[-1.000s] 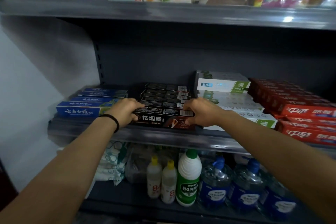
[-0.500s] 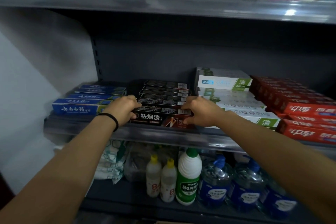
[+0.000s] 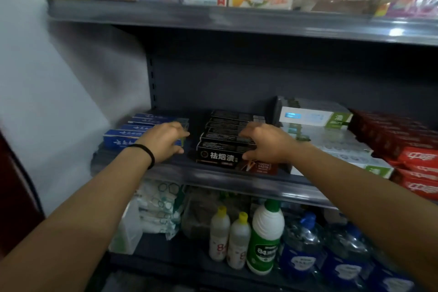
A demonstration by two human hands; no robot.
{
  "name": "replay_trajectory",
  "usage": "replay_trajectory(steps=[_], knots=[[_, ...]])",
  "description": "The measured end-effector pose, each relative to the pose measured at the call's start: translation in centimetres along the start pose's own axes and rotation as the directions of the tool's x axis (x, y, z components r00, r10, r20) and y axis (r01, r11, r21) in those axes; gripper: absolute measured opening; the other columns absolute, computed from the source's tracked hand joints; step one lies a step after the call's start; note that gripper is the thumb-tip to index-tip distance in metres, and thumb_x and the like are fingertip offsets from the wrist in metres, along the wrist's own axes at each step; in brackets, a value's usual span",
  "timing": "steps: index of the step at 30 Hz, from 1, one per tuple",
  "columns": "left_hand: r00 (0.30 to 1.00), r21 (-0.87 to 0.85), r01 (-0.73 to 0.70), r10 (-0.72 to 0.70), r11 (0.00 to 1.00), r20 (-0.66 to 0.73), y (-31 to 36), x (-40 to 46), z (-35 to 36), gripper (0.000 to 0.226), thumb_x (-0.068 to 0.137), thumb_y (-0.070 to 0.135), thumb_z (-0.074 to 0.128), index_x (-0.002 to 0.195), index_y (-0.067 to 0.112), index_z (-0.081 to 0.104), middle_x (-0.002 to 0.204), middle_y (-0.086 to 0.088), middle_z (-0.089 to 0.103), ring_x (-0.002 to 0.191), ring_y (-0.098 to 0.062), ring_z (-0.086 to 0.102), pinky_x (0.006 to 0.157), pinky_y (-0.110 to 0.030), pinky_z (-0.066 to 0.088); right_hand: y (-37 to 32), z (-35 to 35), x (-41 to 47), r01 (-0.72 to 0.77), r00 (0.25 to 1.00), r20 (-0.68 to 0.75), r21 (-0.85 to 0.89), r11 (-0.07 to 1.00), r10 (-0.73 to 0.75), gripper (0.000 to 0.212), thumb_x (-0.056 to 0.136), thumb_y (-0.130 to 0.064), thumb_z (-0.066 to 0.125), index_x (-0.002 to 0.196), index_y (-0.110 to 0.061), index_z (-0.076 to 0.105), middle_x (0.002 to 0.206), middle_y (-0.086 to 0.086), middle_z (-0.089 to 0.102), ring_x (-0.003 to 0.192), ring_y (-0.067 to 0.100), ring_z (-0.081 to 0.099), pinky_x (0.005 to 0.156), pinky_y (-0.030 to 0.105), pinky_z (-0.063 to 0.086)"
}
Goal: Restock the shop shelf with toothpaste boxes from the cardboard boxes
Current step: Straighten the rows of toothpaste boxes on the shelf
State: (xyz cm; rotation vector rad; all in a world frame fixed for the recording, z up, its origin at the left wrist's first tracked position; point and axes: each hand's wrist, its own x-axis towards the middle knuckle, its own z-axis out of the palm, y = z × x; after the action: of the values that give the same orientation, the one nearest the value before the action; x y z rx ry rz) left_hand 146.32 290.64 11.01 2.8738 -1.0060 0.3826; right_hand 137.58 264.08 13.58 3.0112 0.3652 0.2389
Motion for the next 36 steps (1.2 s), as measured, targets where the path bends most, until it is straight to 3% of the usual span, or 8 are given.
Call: replay_trajectory(steps=[13,18,23,27,36], knots=[[0.981,0.072,0.187,-0.190,0.980,0.026,-11.8,-4.8,-1.3,0.053,0.086,0.024,0.067,0.136,0.017,0.051,0.133,-0.005,0.051,0.121,-0.024,0.050,0.101,-0.033,0.039,-10.1,0.7,8.3,0.156,0.987,-0.040,0.047,0.987,-0.155,0.056,0.085,-0.042,0.068,0.132,-0.015,0.051,0.129,0.006,0.050,0.116,0.026,0.051,0.092,0.040,0.047],[0.979,0.095,0.201,-0.204,0.975,0.025,-13.5,-3.9,-0.8,0.044,0.087,0.018,0.066,0.130,0.014,0.056,0.132,-0.007,0.052,0.120,-0.027,0.049,0.101,-0.036,0.040,-11.8,1.4,11.1,0.162,0.987,-0.035,0.083,0.983,-0.160,0.062,0.087,-0.038,0.067,0.141,-0.019,0.044,0.140,0.004,0.044,0.127,0.025,0.044,0.098,0.035,0.042],[0.971,0.152,0.235,-0.239,0.960,0.006,-14.8,-2.9,-0.5,0.039,0.086,0.016,0.066,0.125,0.015,0.059,0.128,-0.007,0.053,0.117,-0.026,0.051,0.098,-0.038,0.044,-12.4,2.3,13.2,0.147,0.989,-0.043,0.100,0.984,-0.144,0.051,0.085,-0.036,0.069,0.129,-0.014,0.054,0.123,0.006,0.050,0.114,0.025,0.050,0.091,0.041,0.047],[0.959,0.194,0.275,-0.283,0.942,0.014,-15.5,-2.4,-0.4,0.030,0.087,0.016,0.064,0.117,0.013,0.064,0.120,-0.008,0.057,0.108,-0.027,0.056,0.092,-0.038,0.048,-12.6,2.8,14.1,0.134,0.991,-0.027,0.091,0.987,-0.132,0.046,0.086,-0.035,0.068,0.124,-0.012,0.057,0.122,0.007,0.051,0.110,0.026,0.052,0.090,0.042,0.048],[0.985,0.082,0.171,-0.171,0.982,-0.005,-15.4,-1.8,0.4,0.018,0.086,0.008,0.063,0.099,0.011,0.074,0.101,-0.007,0.070,0.098,-0.024,0.062,0.089,-0.032,0.048,-12.4,3.6,14.2,0.121,0.993,-0.020,0.090,0.989,-0.120,0.030,0.090,-0.030,0.064,0.114,-0.013,0.064,0.112,0.006,0.056,0.101,0.028,0.056,0.084,0.043,0.050]])
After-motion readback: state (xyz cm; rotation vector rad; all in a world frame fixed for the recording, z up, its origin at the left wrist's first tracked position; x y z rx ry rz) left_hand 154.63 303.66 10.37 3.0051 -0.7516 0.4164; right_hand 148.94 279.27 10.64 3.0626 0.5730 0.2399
